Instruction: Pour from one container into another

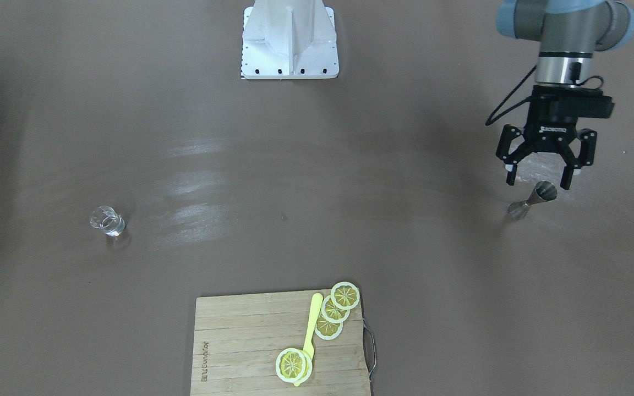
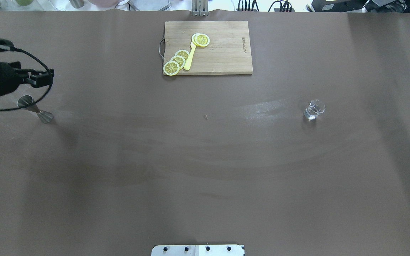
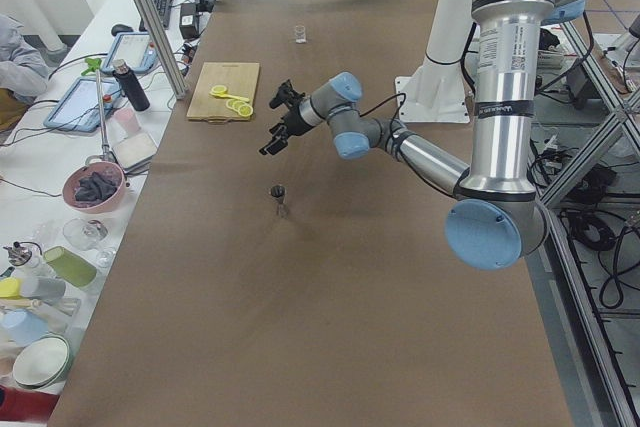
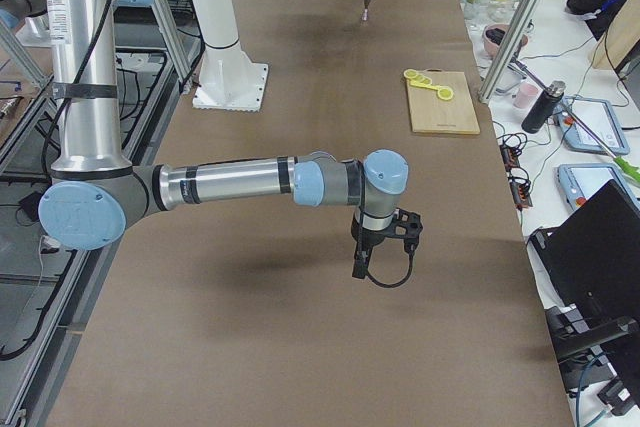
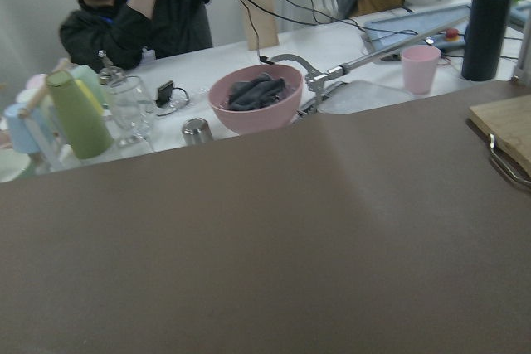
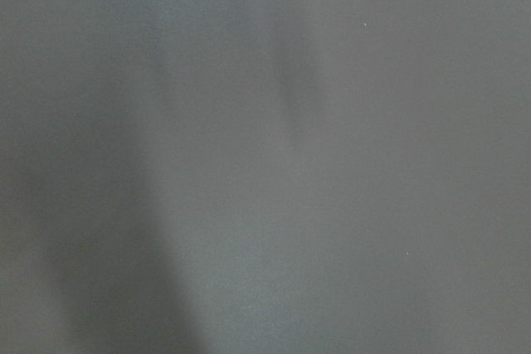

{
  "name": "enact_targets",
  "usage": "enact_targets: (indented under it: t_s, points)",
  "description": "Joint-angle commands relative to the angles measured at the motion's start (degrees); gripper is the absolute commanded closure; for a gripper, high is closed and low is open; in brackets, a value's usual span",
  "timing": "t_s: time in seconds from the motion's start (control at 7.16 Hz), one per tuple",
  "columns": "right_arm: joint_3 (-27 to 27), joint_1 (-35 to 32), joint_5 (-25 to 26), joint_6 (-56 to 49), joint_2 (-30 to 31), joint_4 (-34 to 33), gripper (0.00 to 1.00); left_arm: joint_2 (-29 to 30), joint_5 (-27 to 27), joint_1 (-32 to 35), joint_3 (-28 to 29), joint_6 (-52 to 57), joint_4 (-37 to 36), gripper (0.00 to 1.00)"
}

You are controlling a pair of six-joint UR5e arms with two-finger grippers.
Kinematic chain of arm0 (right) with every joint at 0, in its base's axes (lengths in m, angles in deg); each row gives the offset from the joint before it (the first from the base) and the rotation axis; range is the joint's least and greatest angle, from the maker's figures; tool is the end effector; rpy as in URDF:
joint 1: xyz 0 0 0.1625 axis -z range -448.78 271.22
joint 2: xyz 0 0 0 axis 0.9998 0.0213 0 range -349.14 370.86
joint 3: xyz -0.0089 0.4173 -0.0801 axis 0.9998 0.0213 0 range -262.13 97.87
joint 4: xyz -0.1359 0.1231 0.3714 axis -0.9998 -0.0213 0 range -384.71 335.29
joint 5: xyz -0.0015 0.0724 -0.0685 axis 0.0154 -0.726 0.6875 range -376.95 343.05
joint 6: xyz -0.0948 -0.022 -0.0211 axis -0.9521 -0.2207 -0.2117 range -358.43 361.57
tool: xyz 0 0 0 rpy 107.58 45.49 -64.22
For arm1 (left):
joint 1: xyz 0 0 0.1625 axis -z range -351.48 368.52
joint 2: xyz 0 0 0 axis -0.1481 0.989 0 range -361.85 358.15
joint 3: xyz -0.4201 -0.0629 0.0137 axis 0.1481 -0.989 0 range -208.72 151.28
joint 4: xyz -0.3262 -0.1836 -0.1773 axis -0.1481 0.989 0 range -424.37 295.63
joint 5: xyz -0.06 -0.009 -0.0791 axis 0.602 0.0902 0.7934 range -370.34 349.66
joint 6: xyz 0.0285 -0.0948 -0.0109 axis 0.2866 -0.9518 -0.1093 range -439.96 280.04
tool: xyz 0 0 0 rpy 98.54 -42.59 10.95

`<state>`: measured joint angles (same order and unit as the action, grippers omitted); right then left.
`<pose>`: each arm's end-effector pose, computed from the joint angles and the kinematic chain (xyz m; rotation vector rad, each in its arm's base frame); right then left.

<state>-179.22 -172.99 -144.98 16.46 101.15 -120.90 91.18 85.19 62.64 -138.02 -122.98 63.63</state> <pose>0.0223 -0.4925 0.6185 -0.1093 -0.6555 0.1495 0.2049 -0.4944 0.4004 0.7568 0.7361 -0.0622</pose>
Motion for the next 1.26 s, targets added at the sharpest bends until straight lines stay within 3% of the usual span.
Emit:
enact_targets:
  t_s: [0.0,0.14,0.42,0.56,0.84,1.12]
  points:
    - [0.58,0.01,0.24,0.13,0.59,0.22,0.0,2.86,21.4,16.4,7.84,3.56,-9.8,0.01]
    - [0.59,0.01,0.24,-0.04,0.68,0.31,0.0,2.86,27.8,22.72,10.65,3.57,-17.88,0.01]
    - [0.59,0.01,0.24,-0.13,0.77,0.31,0.0,2.95,33.12,30.83,14.89,6.52,-31.35,0.01]
    - [0.5,0.01,0.24,-0.13,0.77,0.22,0.0,2.78,35.84,33.74,16.73,18.04,-38.63,0.01]
    - [0.59,0.01,0.24,-0.13,0.85,0.22,0.0,2.87,37.71,37.54,19.64,36.37,-43.53,0.01]
    - [0.5,0.01,0.41,-0.22,1.47,0.31,0.0,1.73,37.62,37.64,19.64,45.55,-43.54,0.01]
